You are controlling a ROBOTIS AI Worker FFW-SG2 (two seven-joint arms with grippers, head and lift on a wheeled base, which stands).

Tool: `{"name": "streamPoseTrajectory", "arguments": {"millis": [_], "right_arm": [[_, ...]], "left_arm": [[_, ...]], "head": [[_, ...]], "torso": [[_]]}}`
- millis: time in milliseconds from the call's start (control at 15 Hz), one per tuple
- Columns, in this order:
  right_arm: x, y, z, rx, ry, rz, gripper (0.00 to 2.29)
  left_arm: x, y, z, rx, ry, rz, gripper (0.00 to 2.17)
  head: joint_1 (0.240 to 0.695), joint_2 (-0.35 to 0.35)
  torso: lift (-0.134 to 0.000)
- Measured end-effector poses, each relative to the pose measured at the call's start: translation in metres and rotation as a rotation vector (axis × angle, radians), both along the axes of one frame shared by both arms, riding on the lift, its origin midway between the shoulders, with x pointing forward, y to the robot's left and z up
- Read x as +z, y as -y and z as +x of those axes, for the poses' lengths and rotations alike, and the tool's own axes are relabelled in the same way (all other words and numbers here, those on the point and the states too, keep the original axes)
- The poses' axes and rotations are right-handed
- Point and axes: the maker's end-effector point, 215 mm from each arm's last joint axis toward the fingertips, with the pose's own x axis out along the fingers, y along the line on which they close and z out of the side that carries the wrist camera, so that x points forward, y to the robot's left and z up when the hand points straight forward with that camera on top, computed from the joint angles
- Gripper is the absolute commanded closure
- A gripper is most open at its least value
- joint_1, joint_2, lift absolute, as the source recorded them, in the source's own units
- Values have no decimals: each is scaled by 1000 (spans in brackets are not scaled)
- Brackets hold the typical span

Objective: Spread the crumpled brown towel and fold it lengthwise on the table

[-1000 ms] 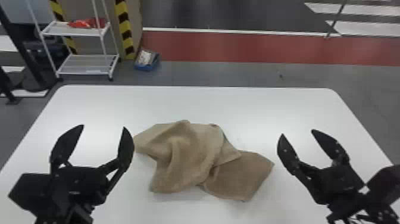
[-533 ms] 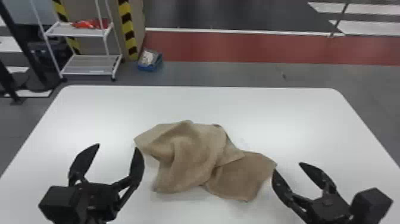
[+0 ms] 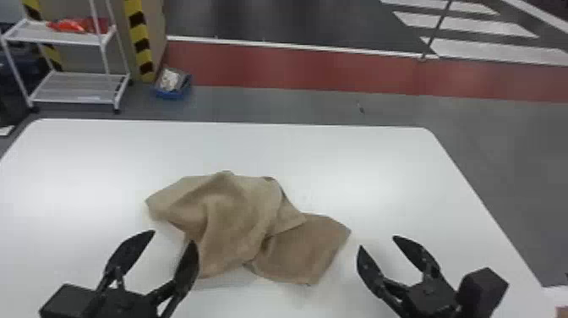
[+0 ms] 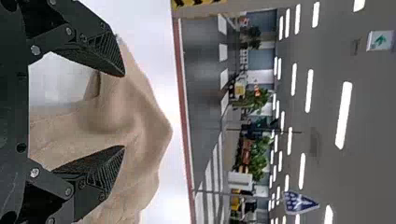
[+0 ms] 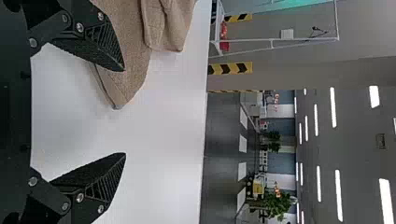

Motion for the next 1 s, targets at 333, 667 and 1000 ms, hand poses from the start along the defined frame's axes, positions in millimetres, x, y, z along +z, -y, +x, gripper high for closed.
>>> {"name": "streamPoseTrajectory", "arguments": {"millis": [333, 667, 1000], "right_arm": [[-3, 2, 1, -11, 10, 11, 279], [-6, 0, 2, -11, 9, 14, 279], [-2, 0, 3, -6, 20, 11, 279]], "left_arm": [[-41, 20, -13, -77, -164, 34, 417], [-62, 16, -13, -75, -225, 63, 417], [-69, 11, -15, -67, -256, 92, 724]], "head": [[695, -243], [695, -238], [695, -230]], "torso": [[-123], [-123], [-123]]}}
